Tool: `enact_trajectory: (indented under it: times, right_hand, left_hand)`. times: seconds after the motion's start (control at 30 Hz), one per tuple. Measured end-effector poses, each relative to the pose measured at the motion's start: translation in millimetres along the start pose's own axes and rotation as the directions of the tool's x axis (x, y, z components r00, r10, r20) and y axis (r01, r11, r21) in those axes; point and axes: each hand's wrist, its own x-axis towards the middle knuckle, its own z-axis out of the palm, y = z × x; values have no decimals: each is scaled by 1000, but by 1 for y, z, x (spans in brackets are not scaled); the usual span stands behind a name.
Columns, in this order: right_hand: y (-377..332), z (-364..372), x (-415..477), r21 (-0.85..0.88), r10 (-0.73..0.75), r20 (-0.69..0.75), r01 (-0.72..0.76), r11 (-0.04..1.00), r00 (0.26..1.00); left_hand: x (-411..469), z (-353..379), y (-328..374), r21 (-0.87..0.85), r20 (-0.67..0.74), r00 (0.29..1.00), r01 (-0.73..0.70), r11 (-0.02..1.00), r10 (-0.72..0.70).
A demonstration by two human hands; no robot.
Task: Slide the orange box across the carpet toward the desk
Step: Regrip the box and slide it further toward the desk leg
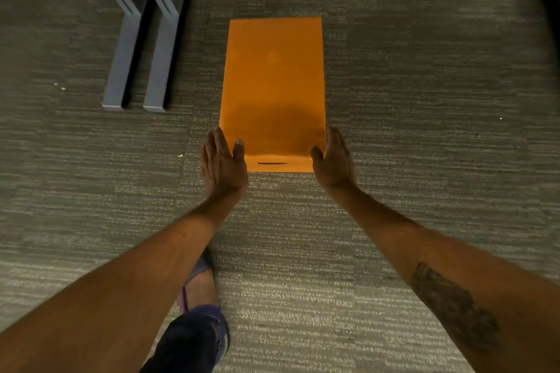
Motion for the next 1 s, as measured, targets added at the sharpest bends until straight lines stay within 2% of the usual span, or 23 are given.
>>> enact_trajectory:
  times: [0.13,0.3,0.47,0.63,0.73,1.0]
  right_hand:
    - [1,0,4,41,36,-16,-36,999,999]
    - [0,10,16,110,89,-70,-81,991,994]
    - [2,28,28,175,122,-152,-95,980,981]
    - [10,35,40,363,300,-122,-239,901,946]
    - [5,45,42,415,298,-158,-211,885,941]
    - [-36,77,66,491,236,-218,-102,865,947]
  left_hand:
    - [4,1,2,-56,-8,1000,12,998,-13]
    - [17,3,-1,-166,4,992,128,978,-129]
    - [35,12,-9,-219,79,982,187,958,-173]
    - [50,19,-14,-258,112,983,168,951,-143]
    - [60,18,-14,-297,55,983,183,937,-175]
    - [112,-3,-30,-291,-55,993,84,953,-104]
